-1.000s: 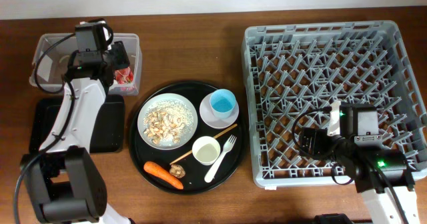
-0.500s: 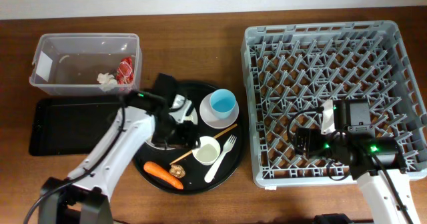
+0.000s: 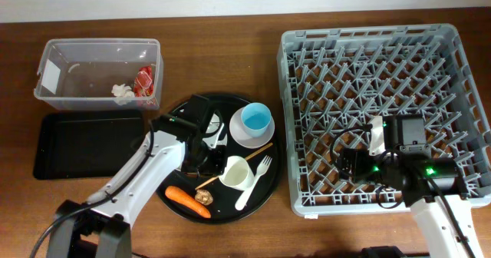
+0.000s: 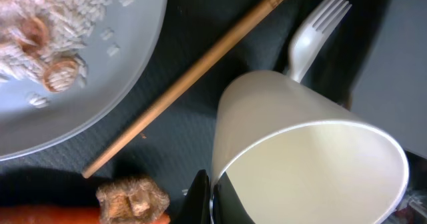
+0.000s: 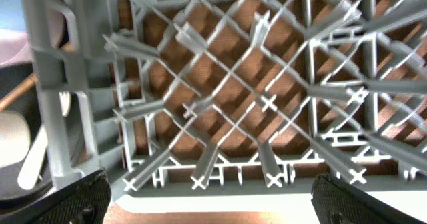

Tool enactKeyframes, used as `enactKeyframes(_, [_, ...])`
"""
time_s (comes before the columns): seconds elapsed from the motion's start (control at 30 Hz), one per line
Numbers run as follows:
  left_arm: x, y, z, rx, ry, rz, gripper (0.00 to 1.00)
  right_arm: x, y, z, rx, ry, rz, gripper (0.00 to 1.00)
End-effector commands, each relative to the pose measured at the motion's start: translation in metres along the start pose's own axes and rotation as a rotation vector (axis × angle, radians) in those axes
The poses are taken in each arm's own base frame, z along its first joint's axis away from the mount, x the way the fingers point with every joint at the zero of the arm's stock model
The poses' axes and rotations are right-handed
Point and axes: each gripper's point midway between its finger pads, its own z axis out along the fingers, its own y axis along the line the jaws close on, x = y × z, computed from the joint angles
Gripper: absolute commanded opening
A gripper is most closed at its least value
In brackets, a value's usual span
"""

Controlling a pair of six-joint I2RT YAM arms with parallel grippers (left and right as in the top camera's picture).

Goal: Sort waste into correct bins and load items into the dishwasher rack
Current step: 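Lift the white cup with the left gripper and pass it to the right gripper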

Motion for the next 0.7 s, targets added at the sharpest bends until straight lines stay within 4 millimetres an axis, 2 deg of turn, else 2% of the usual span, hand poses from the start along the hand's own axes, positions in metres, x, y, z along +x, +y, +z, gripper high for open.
enactKeyframes(0.0, [-0.053, -0.051, -0.094, 0.315, -0.29, 0.192, 0.0, -0.053, 0.024, -0.038, -0.097, -0.206, -0.027, 0.99])
enactKeyframes(0.03, [-0.071, -0.067, -0.122, 0.45, -0.396, 0.25, 0.0, -0.062, 0.057, -0.045, -0.278, -0.243, -0.124, 0.99])
enactKeyframes(0.1, [-0.075, -0.104, -0.163, 0.742, -0.479, 0.405, 0.01, -0.061, 0.107, -0.057, -0.586, -0.24, -0.267, 0.99])
enactKeyframes(0.13, [-0.071, -0.112, -0.171, 0.801, -0.479, 0.44, 0.0, -0.059, 0.126, -0.067, -0.724, -0.248, -0.344, 0.99])
enactKeyframes(0.17, [-0.068, -0.114, -0.172, 0.824, -0.468, 0.443, 0.0, -0.054, 0.15, -0.087, -0.925, -0.279, -0.455, 0.99])
enactKeyframes(0.2, [-0.067, -0.114, -0.172, 0.827, -0.463, 0.439, 0.0, -0.052, 0.161, -0.101, -1.04, -0.302, -0.509, 0.99])
enactKeyframes(0.27, [-0.061, -0.119, -0.177, 0.878, -0.448, 0.456, 0.0, -0.052, 0.172, -0.113, -1.185, -0.311, -0.543, 0.99])
enactKeyframes(0.37, [-0.058, -0.125, -0.174, 0.884, -0.431, 0.463, 0.01, -0.048, 0.18, -0.136, -1.381, -0.333, -0.605, 0.99])
enactKeyframes(0.57, [-0.042, -0.142, -0.183, 1.003, -0.36, 0.48, 0.0, -0.058, 0.179, -0.118, -1.373, -0.309, -0.58, 0.99])
enactKeyframes(0.67, [-0.039, -0.144, -0.185, 1.02, -0.351, 0.487, 0.0, -0.06, 0.179, -0.109, -1.377, -0.285, -0.557, 0.99])
